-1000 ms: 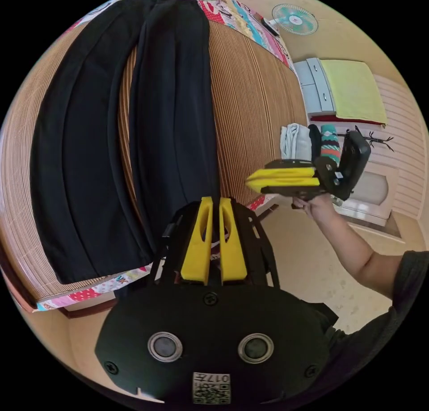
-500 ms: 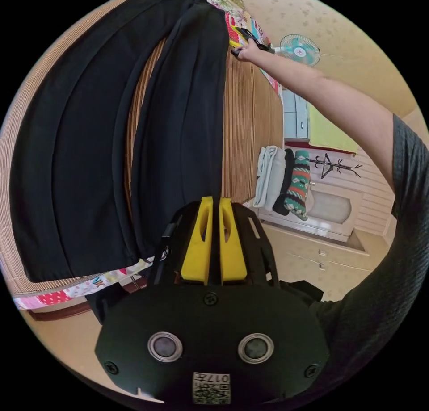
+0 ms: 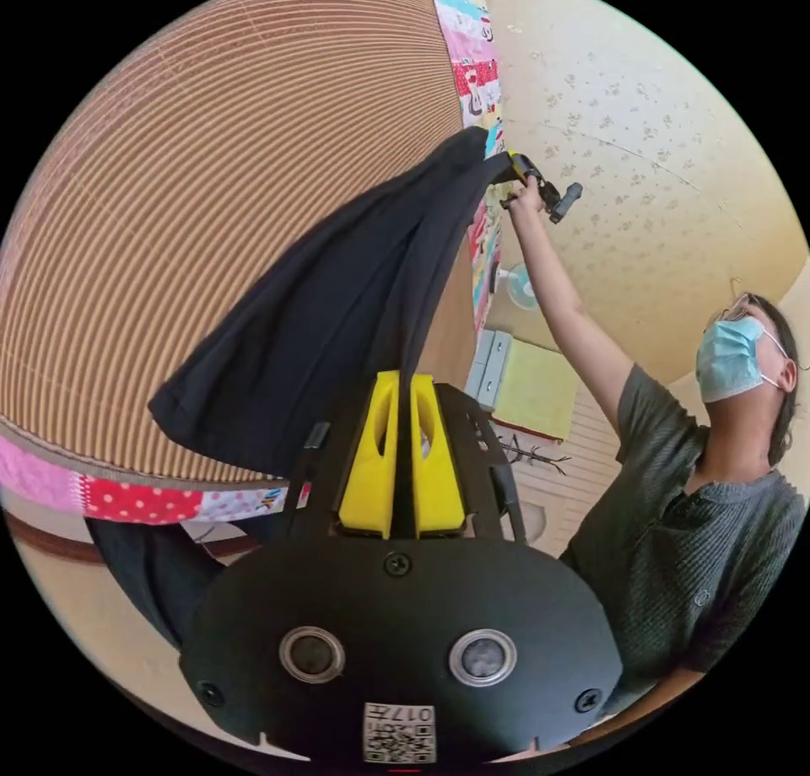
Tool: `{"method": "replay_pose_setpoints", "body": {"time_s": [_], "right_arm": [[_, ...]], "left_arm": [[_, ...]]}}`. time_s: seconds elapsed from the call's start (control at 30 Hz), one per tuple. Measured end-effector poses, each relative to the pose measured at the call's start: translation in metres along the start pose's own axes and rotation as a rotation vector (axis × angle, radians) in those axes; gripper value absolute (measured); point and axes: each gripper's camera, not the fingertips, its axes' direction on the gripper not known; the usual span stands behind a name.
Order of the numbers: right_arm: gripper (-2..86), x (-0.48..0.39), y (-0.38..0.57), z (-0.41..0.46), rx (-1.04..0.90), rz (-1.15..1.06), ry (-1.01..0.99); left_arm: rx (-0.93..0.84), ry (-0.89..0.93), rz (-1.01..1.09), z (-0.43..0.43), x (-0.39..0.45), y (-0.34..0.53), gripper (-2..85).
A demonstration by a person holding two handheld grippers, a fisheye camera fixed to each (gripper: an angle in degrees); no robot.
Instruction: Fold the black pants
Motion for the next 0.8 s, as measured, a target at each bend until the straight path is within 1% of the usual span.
{"method": "replay_pose_setpoints", "body": {"time_s": [0.03, 0.07, 0.1, 0.13, 0.17, 0.2, 0.23, 0.27, 0.3, 0.37, 0.43, 0.5, 0.57, 0.6, 0.63, 0.67, 0.7, 0.73, 0.77, 0.8], "right_arm": [[3.4, -0.001, 0.021, -0.004, 0.034, 0.03, -0.071], [3.8, -0.007, 0.05, -0.012, 0.05, 0.013, -0.137], [4.0, -0.011, 0.068, -0.017, 0.052, -0.005, -0.158], [4.7, -0.019, 0.11, -0.026, 0.036, -0.028, -0.177], [5.4, -0.027, 0.159, -0.035, -0.01, -0.032, -0.185], [5.8, -0.031, 0.185, -0.038, -0.038, -0.028, -0.189], [6.7, -0.039, 0.237, -0.043, -0.11, -0.01, -0.2], [7.5, -0.046, 0.289, -0.047, -0.185, 0.033, -0.211], [8.0, -0.05, 0.315, -0.049, -0.219, 0.072, -0.222], [9.7, -0.072, 0.412, -0.052, -0.332, 0.239, -0.35], [9.9, -0.096, 0.469, -0.052, -0.389, 0.328, -0.434], [7.5, -0.114, 0.509, -0.052, -0.429, 0.408, -0.479], [3.0, -0.129, 0.529, -0.065, -0.432, 0.42, -0.491], [2.2, -0.132, 0.53, -0.071, -0.411, 0.42, -0.509], [1.6, -0.135, 0.531, -0.084, -0.361, 0.421, -0.568], [1.1, -0.138, 0.532, -0.096, -0.319, 0.423, -0.606], [0.9, -0.139, 0.533, -0.101, -0.303, 0.426, -0.606], [0.7, -0.142, 0.536, -0.107, -0.284, 0.438, -0.575], [0.5, -0.145, 0.54, -0.104, -0.298, 0.435, -0.537], [0.5, -0.147, 0.542, -0.1, -0.32, 0.43, -0.521]], "left_arm": [[-0.018, -0.12, 0.035, 0.004, 0.002, -0.004, 0.2], [-0.034, -0.168, 0.062, 0.008, 0.004, -0.006, 0.2], [-0.069, -0.245, 0.104, 0.018, 0.008, -0.008, 0.3], [-0.092, -0.287, 0.139, 0.028, 0.013, -0.009, 0.3], [-0.096, -0.299, 0.154, 0.031, 0.016, -0.009, 0.3], [-0.108, -0.317, 0.182, 0.038, 0.021, -0.008, 0.4], [-0.127, -0.338, 0.21, 0.044, 0.026, -0.008, 0.4], [-0.135, -0.349, 0.223, 0.047, 0.028, -0.007, 0.4], [-0.152, -0.367, 0.239, 0.051, 0.031, -0.007, 0.4], [-0.174, -0.376, 0.248, 0.055, 0.032, -0.006, 0.4], [-0.205, -0.386, 0.269, 0.06, 0.033, -0.005, 0.5], [-0.242, -0.395, 0.286, 0.065, 0.035, -0.005, 0.5], [-0.305, -0.374, 0.299, 0.068, 0.037, -0.006, 0.4], [-0.37, -0.292, 0.29, 0.069, 0.034, -0.009, 0.3], [-0.416, -0.124, 0.278, 0.064, 0.031, -0.012, 0.2], [-0.427, -0.02, 0.284, 0.061, 0.03, -0.013, 0.1], [-0.428, 0.146, 0.311, 0.052, 0.029, -0.012, 0.0], [-0.412, 0.199, 0.333, 0.044, 0.028, -0.009, 0.0], [-0.408, 0.186, 0.338, 0.042, 0.027, -0.008, 0.0], [-0.411, 0.107, 0.328, 0.043, 0.02, -0.006, 0.1]]}}
